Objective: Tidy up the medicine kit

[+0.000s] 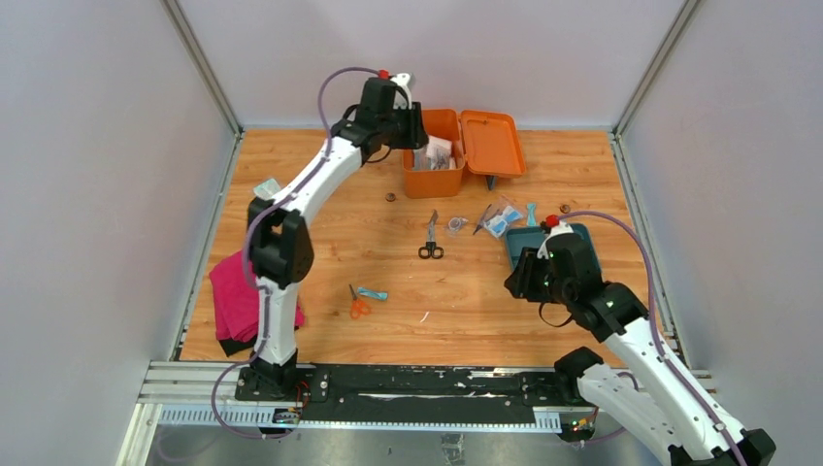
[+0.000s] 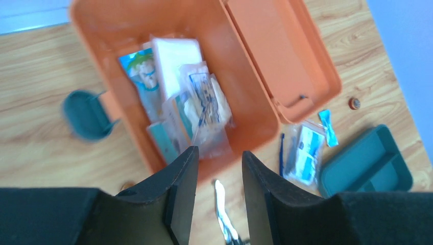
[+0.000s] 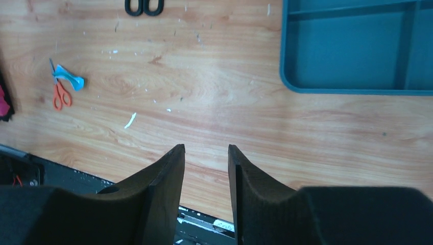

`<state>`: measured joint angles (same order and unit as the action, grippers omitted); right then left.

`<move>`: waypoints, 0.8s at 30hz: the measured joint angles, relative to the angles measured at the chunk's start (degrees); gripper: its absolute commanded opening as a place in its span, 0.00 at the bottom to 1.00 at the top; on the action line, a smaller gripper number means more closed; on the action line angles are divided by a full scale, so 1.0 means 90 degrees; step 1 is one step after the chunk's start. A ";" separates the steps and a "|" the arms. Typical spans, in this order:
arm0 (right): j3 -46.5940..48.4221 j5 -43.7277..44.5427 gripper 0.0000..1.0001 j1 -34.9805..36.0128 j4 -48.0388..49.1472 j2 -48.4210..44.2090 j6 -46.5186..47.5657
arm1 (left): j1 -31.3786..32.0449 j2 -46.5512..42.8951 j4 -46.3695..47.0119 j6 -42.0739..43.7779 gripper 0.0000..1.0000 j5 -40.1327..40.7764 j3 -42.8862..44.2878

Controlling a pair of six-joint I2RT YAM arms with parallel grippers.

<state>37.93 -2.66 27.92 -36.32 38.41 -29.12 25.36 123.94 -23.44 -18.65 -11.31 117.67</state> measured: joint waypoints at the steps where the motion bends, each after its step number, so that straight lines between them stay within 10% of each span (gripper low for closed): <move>1: 0.0100 0.0131 0.44 0.0000 -0.0032 0.0005 -0.0039 | 0.0002 -0.0430 -0.0019 -0.0002 0.43 0.0109 -0.0323; 12: 0.1661 0.1185 0.53 -0.0002 -0.0250 0.1467 -0.0175 | 0.0024 -0.5056 0.0027 0.0146 0.47 0.0991 -0.3844; 24: 0.2868 0.1336 0.46 -0.0746 0.0066 0.3798 -0.0104 | 0.0024 -0.5957 -0.0670 0.0843 0.46 0.1338 -0.5593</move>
<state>63.75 9.37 21.21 -35.73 72.60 -30.06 25.58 70.32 -29.47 -11.07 0.73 67.33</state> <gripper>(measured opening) 0.467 0.464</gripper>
